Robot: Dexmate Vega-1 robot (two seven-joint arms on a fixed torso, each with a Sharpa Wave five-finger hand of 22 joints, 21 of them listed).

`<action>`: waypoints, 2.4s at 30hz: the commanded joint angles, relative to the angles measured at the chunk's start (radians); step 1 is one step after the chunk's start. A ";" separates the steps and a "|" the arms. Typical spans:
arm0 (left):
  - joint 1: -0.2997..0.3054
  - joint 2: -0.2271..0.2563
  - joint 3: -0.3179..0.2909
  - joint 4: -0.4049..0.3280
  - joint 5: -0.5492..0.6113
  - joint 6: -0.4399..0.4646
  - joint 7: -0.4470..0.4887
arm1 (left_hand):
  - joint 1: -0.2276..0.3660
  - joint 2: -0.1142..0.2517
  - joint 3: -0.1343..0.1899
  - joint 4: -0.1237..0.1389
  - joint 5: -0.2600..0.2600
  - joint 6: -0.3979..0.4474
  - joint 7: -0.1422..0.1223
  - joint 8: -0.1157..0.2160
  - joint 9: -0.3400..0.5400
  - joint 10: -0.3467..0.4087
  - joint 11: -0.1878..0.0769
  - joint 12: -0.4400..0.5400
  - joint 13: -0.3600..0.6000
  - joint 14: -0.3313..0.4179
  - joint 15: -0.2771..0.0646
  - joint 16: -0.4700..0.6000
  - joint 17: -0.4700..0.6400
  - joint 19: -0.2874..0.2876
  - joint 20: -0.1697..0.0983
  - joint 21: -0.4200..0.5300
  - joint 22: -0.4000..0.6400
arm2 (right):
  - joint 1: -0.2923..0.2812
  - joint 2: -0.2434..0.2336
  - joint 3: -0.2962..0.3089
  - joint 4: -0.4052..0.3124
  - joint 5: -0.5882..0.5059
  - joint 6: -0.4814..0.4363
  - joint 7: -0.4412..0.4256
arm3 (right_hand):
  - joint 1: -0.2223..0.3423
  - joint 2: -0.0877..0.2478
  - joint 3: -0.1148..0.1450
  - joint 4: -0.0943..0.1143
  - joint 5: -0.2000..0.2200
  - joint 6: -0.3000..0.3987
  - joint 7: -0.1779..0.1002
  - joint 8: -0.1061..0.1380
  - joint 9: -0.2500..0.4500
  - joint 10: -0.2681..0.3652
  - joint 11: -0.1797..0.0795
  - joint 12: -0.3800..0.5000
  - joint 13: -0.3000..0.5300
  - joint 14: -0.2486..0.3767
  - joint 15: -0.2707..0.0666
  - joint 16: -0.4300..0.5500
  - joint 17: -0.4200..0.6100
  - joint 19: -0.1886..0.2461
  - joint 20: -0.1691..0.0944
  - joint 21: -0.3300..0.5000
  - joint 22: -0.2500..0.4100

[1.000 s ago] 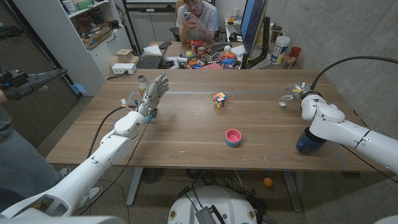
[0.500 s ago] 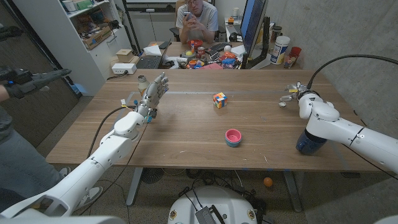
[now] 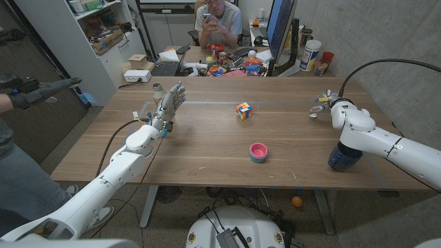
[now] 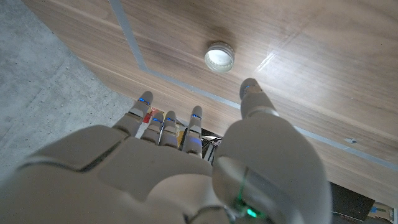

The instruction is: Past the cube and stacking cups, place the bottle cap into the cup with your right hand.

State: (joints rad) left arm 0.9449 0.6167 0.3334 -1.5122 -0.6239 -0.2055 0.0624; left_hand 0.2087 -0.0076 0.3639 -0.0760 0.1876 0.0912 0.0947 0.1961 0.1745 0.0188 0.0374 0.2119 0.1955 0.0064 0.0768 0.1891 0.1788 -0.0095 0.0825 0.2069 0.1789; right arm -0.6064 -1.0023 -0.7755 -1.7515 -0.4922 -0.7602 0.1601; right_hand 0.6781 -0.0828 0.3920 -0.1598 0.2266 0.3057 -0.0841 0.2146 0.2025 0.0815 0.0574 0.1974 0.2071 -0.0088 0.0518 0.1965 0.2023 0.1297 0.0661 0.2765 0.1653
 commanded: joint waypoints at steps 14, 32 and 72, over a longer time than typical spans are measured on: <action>0.015 0.011 -0.010 -0.036 0.013 0.004 0.030 | -0.003 0.009 -0.002 -0.008 -0.001 0.009 -0.002 -0.005 0.005 -0.001 0.001 0.002 0.003 -0.003 -0.001 0.001 0.005 -0.004 -0.001 -0.003 0.003 | -0.055 0.043 0.011 0.048 -0.072 -0.006 -0.088 | -0.003 -0.021 -0.011 0.010 0.028 0.039 0.001 0.013 0.005 0.027 -0.004 0.015 0.004 0.025 -0.008 0.017 0.004 0.031 -0.004 -0.008 0.006; 0.020 0.020 -0.009 -0.056 0.019 0.017 0.034 | -0.003 0.011 -0.003 -0.009 -0.002 0.010 -0.003 -0.005 0.005 -0.002 0.000 0.002 0.003 -0.003 0.001 0.001 0.005 -0.003 0.000 -0.004 0.004 | -0.053 0.068 -0.010 0.098 -0.093 0.008 -0.115 | 0.006 -0.025 -0.015 0.014 0.065 0.113 -0.019 0.036 0.009 0.059 -0.007 0.027 0.006 0.058 -0.015 0.027 0.007 0.062 -0.004 -0.015 0.007; 0.024 0.020 -0.002 -0.060 0.019 0.036 0.037 | -0.005 0.013 -0.004 -0.013 -0.002 0.009 0.000 -0.007 0.005 -0.006 0.003 -0.001 0.003 -0.005 0.002 0.000 0.005 -0.006 0.005 -0.005 0.004 | -0.030 0.101 -0.027 0.182 -0.085 0.027 -0.135 | 0.038 -0.001 -0.020 0.025 0.129 0.377 -0.086 0.128 0.035 0.172 -0.044 0.053 0.010 0.164 -0.049 0.052 0.009 0.141 -0.014 -0.039 0.008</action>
State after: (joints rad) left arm 0.9758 0.6419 0.3215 -1.5824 -0.6053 -0.1720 0.1064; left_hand 0.2032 -0.0021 0.3556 -0.0842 0.1876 0.0911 0.0946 0.1923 0.1745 0.0188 0.0374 0.2119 0.1956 0.0064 0.0768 0.1891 0.1788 -0.0095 0.0825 0.2030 0.1788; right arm -0.6336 -0.9032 -0.8023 -1.5734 -0.5847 -0.7285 0.0363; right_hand 0.7102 -0.0881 0.3726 -0.1404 0.3477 0.6586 -0.1646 0.3300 0.2302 0.2403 0.0150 0.2439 0.2118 0.1451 0.0053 0.2443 0.2070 0.2638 0.0501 0.2436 0.1699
